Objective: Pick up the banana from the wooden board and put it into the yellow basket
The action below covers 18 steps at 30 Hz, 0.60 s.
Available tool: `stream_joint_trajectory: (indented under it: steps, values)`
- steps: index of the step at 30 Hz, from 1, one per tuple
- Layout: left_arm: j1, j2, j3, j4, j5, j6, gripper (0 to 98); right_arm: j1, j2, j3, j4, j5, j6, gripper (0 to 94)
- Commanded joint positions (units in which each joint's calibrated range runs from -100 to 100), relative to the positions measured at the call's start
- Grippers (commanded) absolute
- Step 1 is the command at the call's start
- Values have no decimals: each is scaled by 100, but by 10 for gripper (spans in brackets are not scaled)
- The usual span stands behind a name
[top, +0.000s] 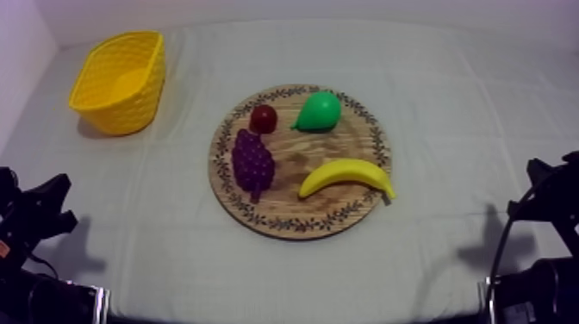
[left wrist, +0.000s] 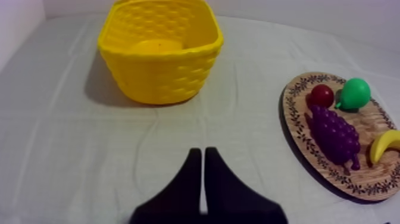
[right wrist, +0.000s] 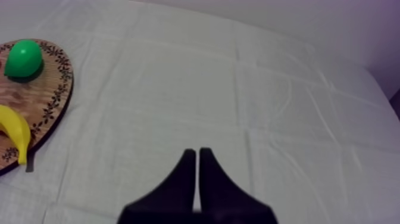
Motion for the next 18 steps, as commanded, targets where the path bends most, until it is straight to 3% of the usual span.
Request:
stream_joint_trajectory:
  steps: [1, 18]
  values:
    - [2, 0, 15, -122, -22, 294, 1, -1, -2, 2, 1, 0, 1, 3]
    - [2, 0, 15, -122, -28, 232, 1, -1, -2, 2, 1, 0, 1, 3]
